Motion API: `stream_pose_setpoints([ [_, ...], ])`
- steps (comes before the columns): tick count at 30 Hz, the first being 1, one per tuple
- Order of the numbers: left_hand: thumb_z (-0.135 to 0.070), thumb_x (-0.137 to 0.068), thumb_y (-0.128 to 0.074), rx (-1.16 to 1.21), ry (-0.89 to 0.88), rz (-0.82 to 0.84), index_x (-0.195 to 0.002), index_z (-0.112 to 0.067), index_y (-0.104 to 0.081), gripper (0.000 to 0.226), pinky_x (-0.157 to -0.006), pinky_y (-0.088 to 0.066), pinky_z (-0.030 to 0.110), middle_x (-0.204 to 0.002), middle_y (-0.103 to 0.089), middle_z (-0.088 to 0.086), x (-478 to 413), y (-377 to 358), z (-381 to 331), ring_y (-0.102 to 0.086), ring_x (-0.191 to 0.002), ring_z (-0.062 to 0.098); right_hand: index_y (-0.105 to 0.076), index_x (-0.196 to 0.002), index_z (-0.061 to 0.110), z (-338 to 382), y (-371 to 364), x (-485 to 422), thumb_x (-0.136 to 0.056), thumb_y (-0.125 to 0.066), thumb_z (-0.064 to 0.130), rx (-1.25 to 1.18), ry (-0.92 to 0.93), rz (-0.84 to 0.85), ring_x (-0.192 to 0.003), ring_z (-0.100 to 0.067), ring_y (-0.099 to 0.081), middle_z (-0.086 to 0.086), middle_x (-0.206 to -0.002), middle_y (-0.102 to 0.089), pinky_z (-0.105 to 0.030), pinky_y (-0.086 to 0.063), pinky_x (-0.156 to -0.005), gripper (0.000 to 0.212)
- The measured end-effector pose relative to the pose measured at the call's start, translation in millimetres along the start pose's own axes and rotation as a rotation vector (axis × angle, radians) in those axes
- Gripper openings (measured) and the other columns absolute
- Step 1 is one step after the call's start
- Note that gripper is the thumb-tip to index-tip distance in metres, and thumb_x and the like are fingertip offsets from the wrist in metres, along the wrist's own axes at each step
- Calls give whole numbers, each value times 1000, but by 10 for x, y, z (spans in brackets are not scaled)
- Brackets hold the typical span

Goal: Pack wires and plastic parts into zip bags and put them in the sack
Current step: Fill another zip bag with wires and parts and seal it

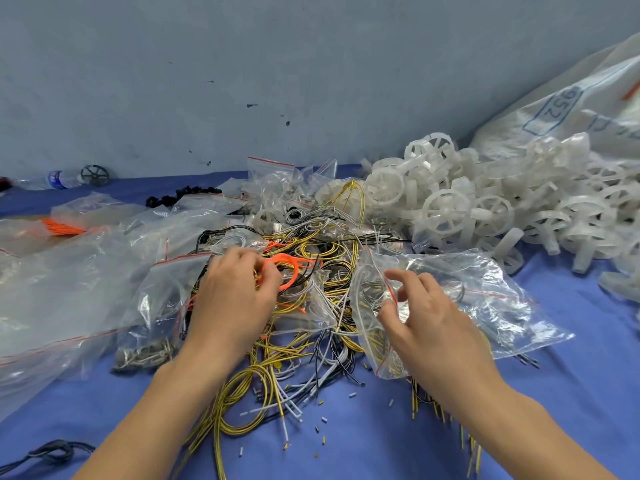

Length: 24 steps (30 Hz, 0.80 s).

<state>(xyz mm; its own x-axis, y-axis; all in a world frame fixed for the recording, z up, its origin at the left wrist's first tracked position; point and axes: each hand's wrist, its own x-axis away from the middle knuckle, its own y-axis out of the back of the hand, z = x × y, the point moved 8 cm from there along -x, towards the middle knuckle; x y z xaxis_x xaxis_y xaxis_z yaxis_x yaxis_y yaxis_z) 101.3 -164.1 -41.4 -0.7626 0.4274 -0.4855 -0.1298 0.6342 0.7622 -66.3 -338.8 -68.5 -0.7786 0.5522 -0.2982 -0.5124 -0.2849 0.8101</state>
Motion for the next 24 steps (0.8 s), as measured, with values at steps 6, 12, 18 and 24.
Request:
stream_pose_setpoints([
  [6, -36, -100, -48, 508, 68, 34, -95, -27, -66, 21, -66, -46, 29, -85, -67, -1, -43, 213, 16, -60, -75, 9, -38, -135, 38, 30, -6, -1, -98, -38, 42, -4, 4, 1, -81, -19, -60, 13, -116, -46, -39, -51, -69, 37],
  [12, -33, -95, -51, 796, 94, 341, -107, -23, -69, 24, -47, -44, 22, -75, -68, 1, 28, 4, -182, -58, -54, 12, -45, -129, 37, 21, 5, -1, -97, -42, 39, -66, 3, -20, -77, -17, -57, 15, -106, -48, -38, -48, -69, 32],
  [18, -20, -104, -42, 725, 141, 646, -107, -25, -63, 22, -42, -40, 18, -61, -59, -7, 267, -354, -339, -51, -48, 7, -55, -122, 34, -9, 27, -23, -94, -47, 33, -157, -18, -58, -83, -11, -53, 14, -92, -51, -36, -44, -72, 28],
  [24, -23, -102, -46, 575, 65, 604, -107, -34, -61, 18, -45, -41, 18, -79, -72, -8, 349, -470, -483, -59, -53, 11, -56, -119, 34, 71, 104, 15, -94, -48, 31, -152, -9, -134, -82, -16, -56, 15, -93, -52, -39, -48, -71, 26],
])
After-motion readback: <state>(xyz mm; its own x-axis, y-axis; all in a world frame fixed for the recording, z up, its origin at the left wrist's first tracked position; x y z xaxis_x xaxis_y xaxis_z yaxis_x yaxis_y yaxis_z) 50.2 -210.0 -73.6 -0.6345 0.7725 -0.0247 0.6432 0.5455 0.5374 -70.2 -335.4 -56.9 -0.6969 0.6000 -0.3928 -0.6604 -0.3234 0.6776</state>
